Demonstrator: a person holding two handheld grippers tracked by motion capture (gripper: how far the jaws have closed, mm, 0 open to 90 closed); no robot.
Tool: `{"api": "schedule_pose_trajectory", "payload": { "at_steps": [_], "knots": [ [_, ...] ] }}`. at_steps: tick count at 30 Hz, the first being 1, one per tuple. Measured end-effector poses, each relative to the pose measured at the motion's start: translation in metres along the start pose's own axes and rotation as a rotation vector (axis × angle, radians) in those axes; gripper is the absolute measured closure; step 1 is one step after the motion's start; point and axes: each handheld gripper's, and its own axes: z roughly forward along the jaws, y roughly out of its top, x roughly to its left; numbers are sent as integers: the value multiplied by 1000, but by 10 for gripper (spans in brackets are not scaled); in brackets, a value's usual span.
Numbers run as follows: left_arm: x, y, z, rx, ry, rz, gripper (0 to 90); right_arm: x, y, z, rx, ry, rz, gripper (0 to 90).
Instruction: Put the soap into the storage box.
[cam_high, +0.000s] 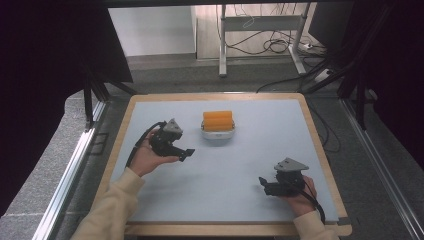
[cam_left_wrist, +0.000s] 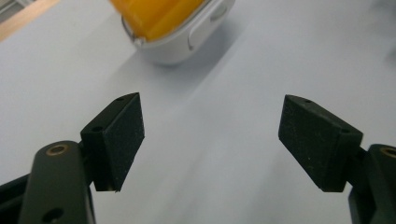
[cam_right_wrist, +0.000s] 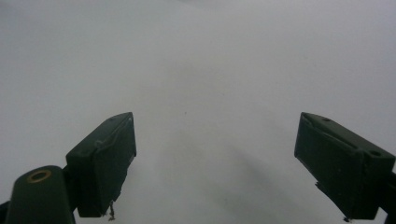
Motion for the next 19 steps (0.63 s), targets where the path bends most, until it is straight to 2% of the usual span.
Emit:
{"api": "schedule_pose_trajectory", "payload": {
  "at_steps": [5, 7, 10, 19],
  "knots": [
    [-6, -27, -8, 12, 13, -44, 218, 1, 0, 0, 1, -1, 0, 128],
    [-7, -34, -11, 16, 17, -48, 218, 1, 0, 1, 4, -1, -1, 128],
    [-7, -40, -11, 19, 21, -53, 216, 1, 0, 1, 5, -1, -5, 128],
    [-3, -42, -16, 6, 34, -59, 207, 1, 0, 2, 7, -3, -2, 128]
  ]
}}
